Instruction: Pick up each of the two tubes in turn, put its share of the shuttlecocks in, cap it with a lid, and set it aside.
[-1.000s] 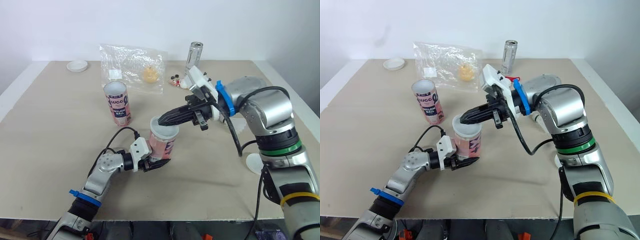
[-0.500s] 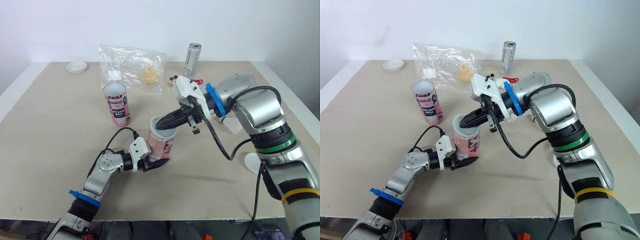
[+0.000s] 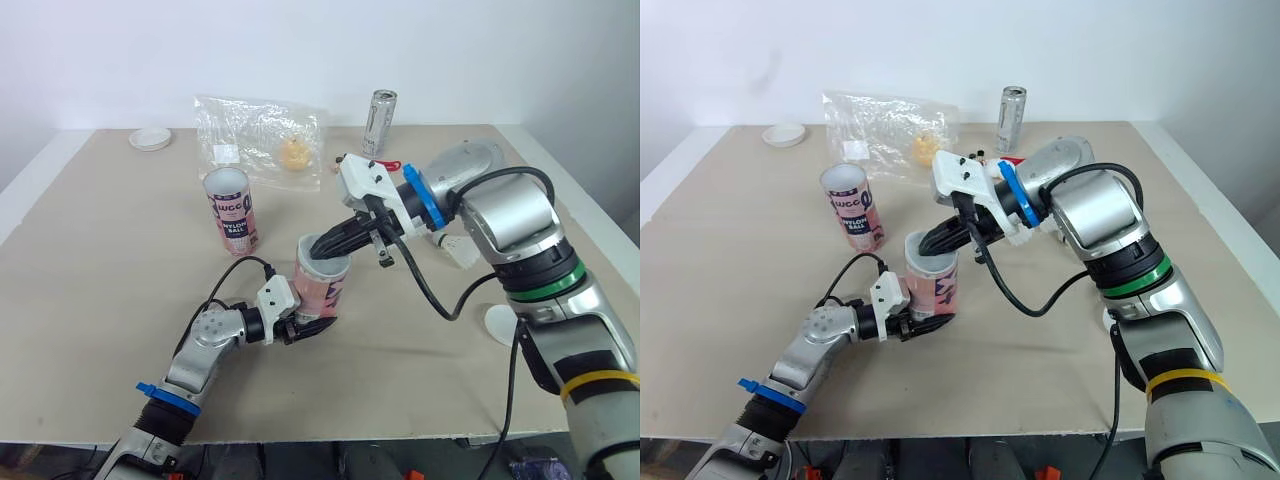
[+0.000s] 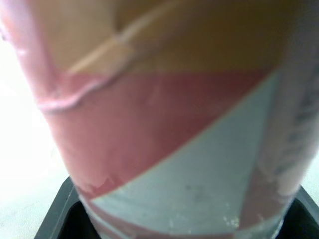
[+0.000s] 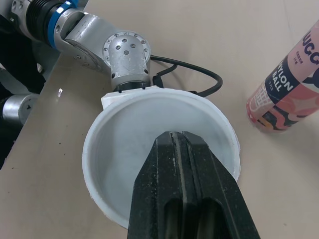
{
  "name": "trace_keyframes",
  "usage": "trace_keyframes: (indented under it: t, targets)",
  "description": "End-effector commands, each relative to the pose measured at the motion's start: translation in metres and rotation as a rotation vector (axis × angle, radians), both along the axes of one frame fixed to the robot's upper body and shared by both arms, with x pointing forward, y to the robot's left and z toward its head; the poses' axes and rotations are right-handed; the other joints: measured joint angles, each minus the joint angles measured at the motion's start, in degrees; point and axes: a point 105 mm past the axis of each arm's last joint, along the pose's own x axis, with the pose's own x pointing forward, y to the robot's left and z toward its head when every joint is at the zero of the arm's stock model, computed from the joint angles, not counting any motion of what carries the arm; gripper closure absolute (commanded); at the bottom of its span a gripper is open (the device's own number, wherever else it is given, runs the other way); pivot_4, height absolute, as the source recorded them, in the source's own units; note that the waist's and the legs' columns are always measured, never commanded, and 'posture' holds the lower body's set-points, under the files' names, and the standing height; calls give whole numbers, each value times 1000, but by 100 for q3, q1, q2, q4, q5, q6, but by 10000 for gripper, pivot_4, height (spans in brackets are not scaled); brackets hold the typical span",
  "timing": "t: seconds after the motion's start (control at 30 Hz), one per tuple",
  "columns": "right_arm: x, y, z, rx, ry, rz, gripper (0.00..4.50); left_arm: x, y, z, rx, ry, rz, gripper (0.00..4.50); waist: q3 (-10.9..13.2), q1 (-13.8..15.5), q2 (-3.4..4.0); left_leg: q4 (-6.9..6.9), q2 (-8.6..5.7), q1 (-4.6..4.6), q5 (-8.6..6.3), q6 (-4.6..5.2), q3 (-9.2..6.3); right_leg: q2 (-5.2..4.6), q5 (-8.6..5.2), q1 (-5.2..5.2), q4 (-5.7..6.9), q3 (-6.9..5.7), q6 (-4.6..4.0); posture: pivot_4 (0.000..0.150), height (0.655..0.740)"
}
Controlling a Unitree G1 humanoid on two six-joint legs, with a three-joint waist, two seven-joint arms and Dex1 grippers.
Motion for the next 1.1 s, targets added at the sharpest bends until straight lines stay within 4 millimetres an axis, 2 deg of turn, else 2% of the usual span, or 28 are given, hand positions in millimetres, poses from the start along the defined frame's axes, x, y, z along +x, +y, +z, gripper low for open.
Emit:
trace_keyframes:
  t: [0.03, 0.2, 0.43, 0.67, 1.1]
  targets:
    - [-11, 12, -34, -82, 134, 38, 43271, -3, 3, -15, 39, 52, 9, 17454, -5, -3, 0, -1, 0, 0, 0, 0, 0, 0, 0, 0, 0, 0, 0, 1500, 7400]
    - [-14, 22, -32, -30, 195, 27, 43271, -3, 2, -15, 39, 54, 9, 17454, -19, -25, 0, -1, 1, 4, -1, -1, 0, 0, 0, 0, 0, 0, -1, 1500, 7400]
    - [-12, 24, -35, -54, 178, 25, 43271, -2, 2, -16, 38, 56, 9, 17454, -19, -28, 0, -3, 2, 7, -2, -3, 0, 1, 2, -3, 0, 0, -5, 1500, 7400]
    - [-25, 37, -29, -30, 219, 91, 43271, -2, 2, -16, 37, 56, 8, 17454, -19, -32, 0, -4, 2, 9, -2, -4, -2, 1, 2, -5, 0, 0, -6, 1500, 7400]
    - [-20, 30, -61, -188, 144, 117, 43271, -1, 2, -14, 27, 52, 15, 17454, -49, -33, -8, -27, 2, 52, -18, -28, -3, -1, -2, 7, -32, 0, -11, 1500, 7400]
